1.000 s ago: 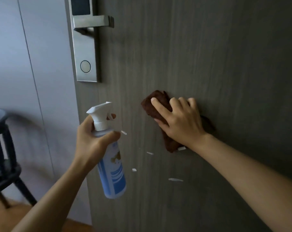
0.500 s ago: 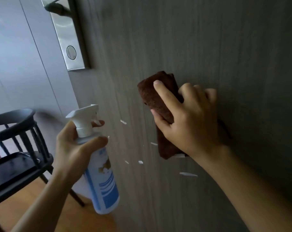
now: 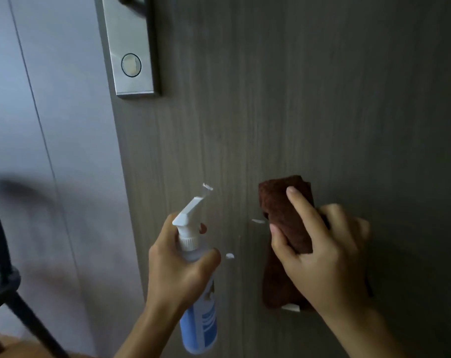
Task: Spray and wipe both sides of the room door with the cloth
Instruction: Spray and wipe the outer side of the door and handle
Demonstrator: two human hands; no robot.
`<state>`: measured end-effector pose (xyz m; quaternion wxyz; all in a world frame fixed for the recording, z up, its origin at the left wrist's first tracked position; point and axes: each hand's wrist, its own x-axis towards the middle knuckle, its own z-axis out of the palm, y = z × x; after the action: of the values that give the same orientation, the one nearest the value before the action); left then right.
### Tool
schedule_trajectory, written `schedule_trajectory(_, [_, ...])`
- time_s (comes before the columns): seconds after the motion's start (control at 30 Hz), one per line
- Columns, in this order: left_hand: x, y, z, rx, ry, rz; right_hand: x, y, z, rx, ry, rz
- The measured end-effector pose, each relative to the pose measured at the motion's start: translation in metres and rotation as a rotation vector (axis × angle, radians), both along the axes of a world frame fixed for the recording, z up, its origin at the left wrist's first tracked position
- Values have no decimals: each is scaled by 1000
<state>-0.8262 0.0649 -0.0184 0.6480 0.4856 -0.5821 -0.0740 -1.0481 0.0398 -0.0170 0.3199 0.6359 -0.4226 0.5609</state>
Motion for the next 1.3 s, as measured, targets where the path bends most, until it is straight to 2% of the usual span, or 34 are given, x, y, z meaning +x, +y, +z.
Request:
schedule_trajectory(0.3, [18, -13, 41, -36, 199, -181, 4, 3, 8, -39, -44, -56])
schedule_trajectory(0.5, [22, -5, 19, 22, 53, -256, 14, 3, 3, -3, -24, -41])
schedule_trajectory(0.77, [53, -7, 4, 59, 103, -240, 30, -5, 20, -45, -19, -44])
schedule_trajectory(0.93, [62, -9, 5, 36, 122, -264, 45, -33, 73, -187, 134, -137])
schedule_trajectory(1.03, [64, -11, 5, 20, 124, -236, 57, -54, 94, -192, 197, -235])
schedule_trajectory(1.23, [71, -17, 2, 15, 72, -139, 80, -77, 72, -191, 213, -277])
schedule_trajectory(1.3, [75, -17, 3, 1, 79, -109, 88, -79, 50, -196, 297, -255])
